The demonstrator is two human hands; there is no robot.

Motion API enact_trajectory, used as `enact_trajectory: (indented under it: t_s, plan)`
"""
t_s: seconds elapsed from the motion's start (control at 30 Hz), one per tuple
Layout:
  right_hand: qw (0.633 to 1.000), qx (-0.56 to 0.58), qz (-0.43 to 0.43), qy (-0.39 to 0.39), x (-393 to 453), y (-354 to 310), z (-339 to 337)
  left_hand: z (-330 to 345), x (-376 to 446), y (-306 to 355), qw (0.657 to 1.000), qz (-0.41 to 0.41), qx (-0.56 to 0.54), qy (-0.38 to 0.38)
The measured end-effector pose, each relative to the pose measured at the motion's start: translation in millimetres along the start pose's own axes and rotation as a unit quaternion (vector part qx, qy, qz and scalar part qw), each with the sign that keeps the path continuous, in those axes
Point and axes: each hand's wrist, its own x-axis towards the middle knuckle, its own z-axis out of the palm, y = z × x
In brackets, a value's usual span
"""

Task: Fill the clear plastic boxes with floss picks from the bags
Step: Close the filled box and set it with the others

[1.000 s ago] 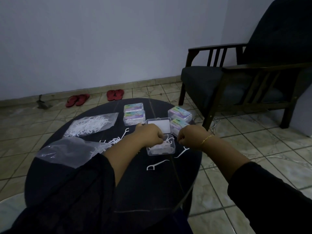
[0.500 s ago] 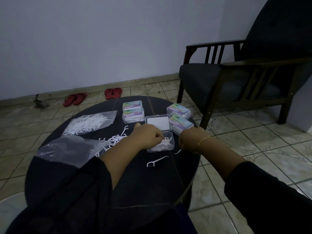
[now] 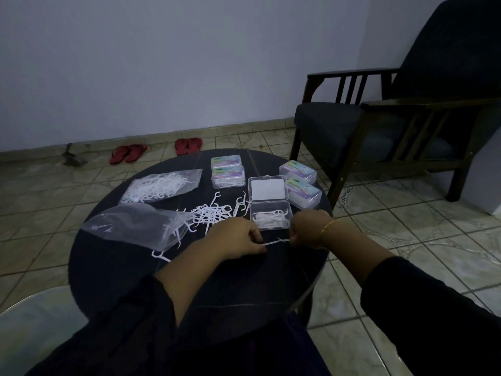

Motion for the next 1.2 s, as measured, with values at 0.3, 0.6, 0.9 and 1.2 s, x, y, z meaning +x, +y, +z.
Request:
enact_trajectory:
  t_s: [0.3,0.6,0.9,1.2]
  plan:
    - [0.998,-0.015,-0.034,0.054,-4,-16,-18,-2,-1,0,0.997,-0.037,-0.037,-0.057]
    - [0.984,-0.034,-0.027,0.175,24,-27,-47,-3,2,-4,0.998,-0.016,-0.031,-0.05]
    - [0.983,0.079,-0.004,0.166,22,1,-33,-19,12,-2,0.998,0.03,0.038,0.043]
    - [0.98,0.078,0.009,0.18,17,7,-31,-41,46,14,0.985,0.063,0.106,0.121]
